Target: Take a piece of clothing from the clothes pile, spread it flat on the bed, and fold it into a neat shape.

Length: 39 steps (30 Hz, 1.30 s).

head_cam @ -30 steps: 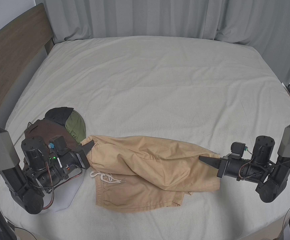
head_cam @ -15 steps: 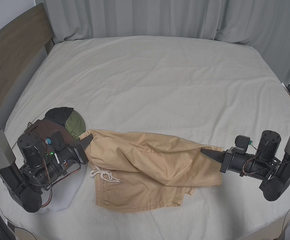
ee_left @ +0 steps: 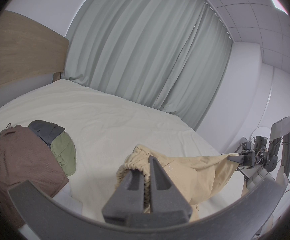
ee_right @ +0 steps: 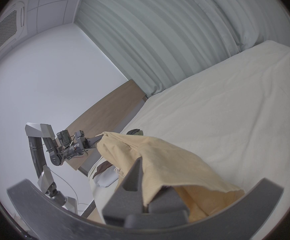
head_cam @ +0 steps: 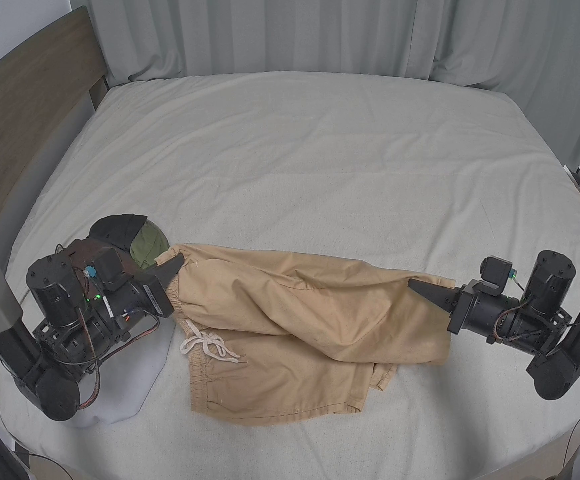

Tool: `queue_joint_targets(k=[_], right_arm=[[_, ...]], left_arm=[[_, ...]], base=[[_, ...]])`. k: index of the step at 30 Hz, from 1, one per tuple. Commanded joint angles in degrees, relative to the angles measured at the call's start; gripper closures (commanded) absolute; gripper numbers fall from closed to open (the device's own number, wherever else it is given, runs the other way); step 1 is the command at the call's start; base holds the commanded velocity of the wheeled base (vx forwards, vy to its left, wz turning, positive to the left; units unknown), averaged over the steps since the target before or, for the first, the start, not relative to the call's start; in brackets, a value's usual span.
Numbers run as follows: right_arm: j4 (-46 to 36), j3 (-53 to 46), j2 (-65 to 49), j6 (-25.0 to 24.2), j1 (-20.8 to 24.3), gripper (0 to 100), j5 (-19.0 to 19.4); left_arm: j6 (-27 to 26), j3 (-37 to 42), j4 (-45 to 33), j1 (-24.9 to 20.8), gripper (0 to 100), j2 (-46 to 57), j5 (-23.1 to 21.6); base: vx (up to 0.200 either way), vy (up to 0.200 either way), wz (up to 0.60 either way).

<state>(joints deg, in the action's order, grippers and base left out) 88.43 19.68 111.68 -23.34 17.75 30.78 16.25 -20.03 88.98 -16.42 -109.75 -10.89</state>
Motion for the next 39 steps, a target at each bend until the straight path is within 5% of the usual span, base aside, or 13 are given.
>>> queue_joint_targets(k=[1, 39], right_arm=[[0.0, 0.3, -1.6, -0.3, 1.4, 100, -2.7], [0.1, 3.9, -3.3, -1.0, -0.4, 100, -6.2]], left_arm=[[0.3, -0.7, 0.2, 0.2, 100, 0.6, 0.0], [1.0, -2.6, 0.1, 2.8, 100, 1.9, -0.2]], base=[[0.000, 0.000, 0.00], [0.000, 0.000, 0.00]])
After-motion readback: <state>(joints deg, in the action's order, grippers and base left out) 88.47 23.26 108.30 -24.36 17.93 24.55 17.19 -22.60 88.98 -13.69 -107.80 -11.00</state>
